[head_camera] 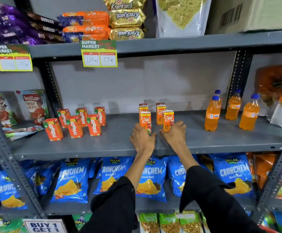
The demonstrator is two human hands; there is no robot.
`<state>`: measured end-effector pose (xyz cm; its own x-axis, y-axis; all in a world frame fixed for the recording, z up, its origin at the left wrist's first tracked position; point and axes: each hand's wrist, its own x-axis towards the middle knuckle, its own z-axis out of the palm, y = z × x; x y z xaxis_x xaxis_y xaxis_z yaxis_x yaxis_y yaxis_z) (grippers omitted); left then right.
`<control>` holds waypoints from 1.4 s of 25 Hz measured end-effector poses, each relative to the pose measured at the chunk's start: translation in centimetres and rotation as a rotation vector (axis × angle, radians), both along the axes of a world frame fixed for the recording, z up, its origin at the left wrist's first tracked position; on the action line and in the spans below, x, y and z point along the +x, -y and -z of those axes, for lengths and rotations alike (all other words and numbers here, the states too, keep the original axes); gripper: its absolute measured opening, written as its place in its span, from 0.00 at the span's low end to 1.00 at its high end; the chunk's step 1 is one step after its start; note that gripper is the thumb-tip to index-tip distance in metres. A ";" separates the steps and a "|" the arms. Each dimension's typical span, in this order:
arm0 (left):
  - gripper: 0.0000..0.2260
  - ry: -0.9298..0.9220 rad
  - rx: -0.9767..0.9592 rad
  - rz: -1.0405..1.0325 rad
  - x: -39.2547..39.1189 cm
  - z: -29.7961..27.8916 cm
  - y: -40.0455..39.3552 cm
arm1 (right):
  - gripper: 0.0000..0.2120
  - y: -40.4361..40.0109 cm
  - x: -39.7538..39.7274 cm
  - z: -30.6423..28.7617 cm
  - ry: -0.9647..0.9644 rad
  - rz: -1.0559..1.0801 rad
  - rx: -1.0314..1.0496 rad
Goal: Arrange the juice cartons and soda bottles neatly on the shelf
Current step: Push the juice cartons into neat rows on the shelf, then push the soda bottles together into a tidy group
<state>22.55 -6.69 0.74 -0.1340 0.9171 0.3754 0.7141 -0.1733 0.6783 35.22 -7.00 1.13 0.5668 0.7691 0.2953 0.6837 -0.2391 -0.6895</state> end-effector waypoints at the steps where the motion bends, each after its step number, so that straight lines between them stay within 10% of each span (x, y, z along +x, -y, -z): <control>1: 0.31 -0.035 -0.011 -0.018 0.5 -0.1 -0.4 | 0.37 -0.6 0.2 0.0 0.021 0.001 -0.023; 29: 0.27 -0.011 0.030 -0.091 0.8 0.5 -1.6 | 0.36 -2.4 0.6 0.8 0.267 -0.062 -0.096; 35: 0.15 0.176 0.379 0.033 1.9 2.2 1.0 | 0.18 2.1 4.2 2.4 0.052 -0.083 0.404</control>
<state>24.45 -7.71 -1.42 -0.1990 0.7231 0.6614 0.5833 -0.4549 0.6729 39.41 -9.06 -1.26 0.4843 0.6281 0.6091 0.7257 0.1005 -0.6806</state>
